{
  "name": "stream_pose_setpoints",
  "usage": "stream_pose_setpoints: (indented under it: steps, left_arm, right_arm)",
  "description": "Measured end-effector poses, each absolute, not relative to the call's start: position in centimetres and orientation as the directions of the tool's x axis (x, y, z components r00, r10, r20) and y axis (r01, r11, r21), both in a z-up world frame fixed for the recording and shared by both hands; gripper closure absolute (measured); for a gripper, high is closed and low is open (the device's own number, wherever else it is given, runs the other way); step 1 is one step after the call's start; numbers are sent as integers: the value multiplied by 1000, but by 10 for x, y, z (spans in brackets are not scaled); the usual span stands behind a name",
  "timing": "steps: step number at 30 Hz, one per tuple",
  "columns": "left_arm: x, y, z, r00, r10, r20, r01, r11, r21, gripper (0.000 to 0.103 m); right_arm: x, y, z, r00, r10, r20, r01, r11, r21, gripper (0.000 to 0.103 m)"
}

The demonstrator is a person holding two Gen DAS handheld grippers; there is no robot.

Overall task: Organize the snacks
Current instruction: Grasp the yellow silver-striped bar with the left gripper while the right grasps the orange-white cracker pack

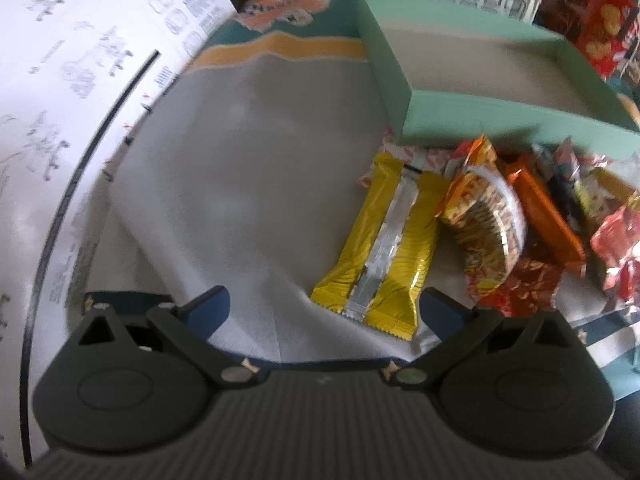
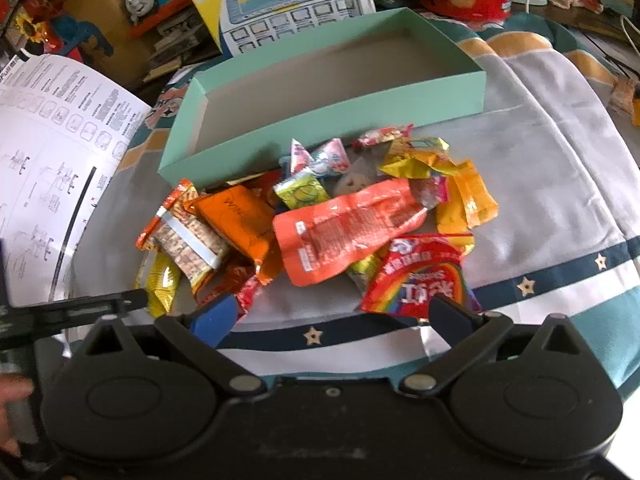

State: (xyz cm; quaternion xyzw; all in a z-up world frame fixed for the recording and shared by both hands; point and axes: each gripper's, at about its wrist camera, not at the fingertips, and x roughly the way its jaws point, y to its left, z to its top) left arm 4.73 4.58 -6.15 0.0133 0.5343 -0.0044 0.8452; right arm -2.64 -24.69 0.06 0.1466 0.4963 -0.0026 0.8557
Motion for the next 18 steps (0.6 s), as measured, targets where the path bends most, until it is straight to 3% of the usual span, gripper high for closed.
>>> stream_pose_setpoints:
  steps: [6,7,8,10,11,12,18]
  left_arm:
    - [72,31,-78,409,-21,-912,83,996,15,0]
    - [76,28,-81,411,-26,-911,97,995,15,1]
    - [78,26,-83,413,-30,-910,105,994,14,5]
    - [80,23,-86,424,-54,-904,117,993,-4,32]
    - [78,23,-85,435,-64,-898,117,993,-14,35]
    - [75,24,-83,458,-68,-886,116,993,-17,48]
    - [69,56,-81,459,-89,-884,50,996,-75,50]
  right_arm:
    - [-16,-244,-4,481,156,-863,180,946,271,0]
    - [-13,-242,-5,480,166,-862,177,943,280,6]
    - [-11,-240,-6,479,169,-862,171,945,280,10]
    - [-5,-232,-4,487,170,-857,147,951,273,17]
    - [-2,-228,-3,496,181,-849,129,952,278,21]
    - [1,-224,-2,505,198,-840,106,952,288,27]
    - [28,-189,0,521,290,-803,-41,948,315,41]
